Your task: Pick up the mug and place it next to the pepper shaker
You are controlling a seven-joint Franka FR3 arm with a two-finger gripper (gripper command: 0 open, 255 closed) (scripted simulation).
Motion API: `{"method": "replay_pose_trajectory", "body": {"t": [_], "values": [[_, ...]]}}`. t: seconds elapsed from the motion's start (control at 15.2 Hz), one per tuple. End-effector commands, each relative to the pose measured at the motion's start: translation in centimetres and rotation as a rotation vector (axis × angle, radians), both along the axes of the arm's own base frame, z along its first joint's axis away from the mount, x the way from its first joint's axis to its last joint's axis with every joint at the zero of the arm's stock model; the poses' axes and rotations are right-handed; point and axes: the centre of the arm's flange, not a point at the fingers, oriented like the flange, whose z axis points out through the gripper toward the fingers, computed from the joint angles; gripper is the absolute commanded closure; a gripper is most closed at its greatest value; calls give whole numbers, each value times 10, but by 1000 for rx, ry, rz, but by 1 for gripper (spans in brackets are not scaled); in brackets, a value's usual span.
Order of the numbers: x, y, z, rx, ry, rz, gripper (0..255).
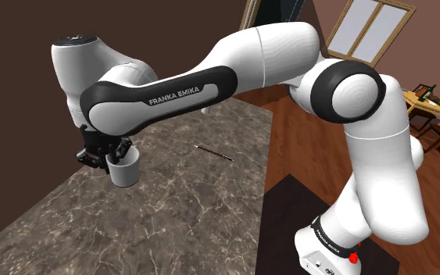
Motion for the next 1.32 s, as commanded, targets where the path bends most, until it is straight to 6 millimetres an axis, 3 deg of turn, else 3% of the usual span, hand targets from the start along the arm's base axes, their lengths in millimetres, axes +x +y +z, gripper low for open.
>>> {"method": "replay_pose_trajectory", "body": {"t": [0.0,1.25], "values": [[0,0,10,0,0,0,255],[0,0,111,0,0,0,255]]}}
